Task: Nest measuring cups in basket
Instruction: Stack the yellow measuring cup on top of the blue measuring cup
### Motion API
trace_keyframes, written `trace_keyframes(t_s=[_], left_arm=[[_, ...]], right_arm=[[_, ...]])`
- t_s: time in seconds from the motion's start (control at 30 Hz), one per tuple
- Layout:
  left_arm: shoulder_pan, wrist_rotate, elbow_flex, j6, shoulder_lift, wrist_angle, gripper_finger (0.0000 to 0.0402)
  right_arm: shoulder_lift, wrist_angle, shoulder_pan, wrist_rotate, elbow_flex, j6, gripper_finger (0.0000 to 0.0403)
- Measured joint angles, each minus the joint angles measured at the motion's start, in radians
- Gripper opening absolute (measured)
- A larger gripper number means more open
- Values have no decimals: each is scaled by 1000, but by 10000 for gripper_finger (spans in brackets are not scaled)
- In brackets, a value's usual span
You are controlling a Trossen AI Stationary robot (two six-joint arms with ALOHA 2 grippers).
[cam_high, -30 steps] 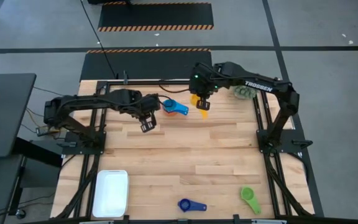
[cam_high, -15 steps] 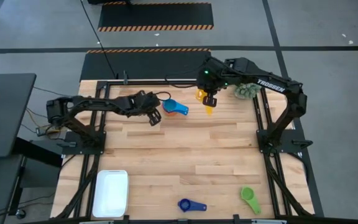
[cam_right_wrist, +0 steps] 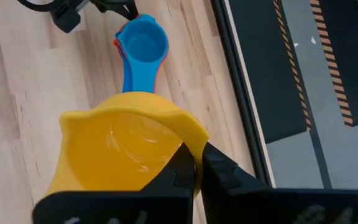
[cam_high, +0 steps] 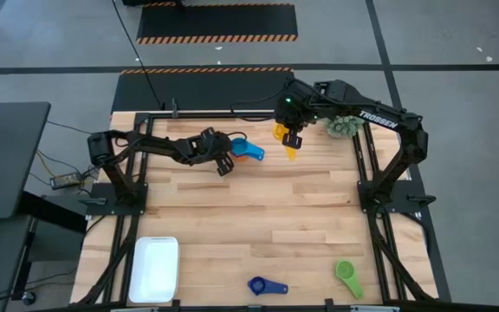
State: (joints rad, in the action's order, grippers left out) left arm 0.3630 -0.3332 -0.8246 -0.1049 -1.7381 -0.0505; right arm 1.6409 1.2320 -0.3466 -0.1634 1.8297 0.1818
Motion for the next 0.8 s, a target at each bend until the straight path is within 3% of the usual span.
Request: trace_keyframes(t_s=[0.33,0.53,0.8], left_arm=[[-5,156,-1,-91,-12,-100,0],[-14,162,0,-31,-21,-67,0],[-27,163,-1,10,157,102,0]], right_arm=[[0,0,-3,0,0,1,10],[6,-4,-9,9,0,31,10],[68,-72,-22,42,-1,231,10]])
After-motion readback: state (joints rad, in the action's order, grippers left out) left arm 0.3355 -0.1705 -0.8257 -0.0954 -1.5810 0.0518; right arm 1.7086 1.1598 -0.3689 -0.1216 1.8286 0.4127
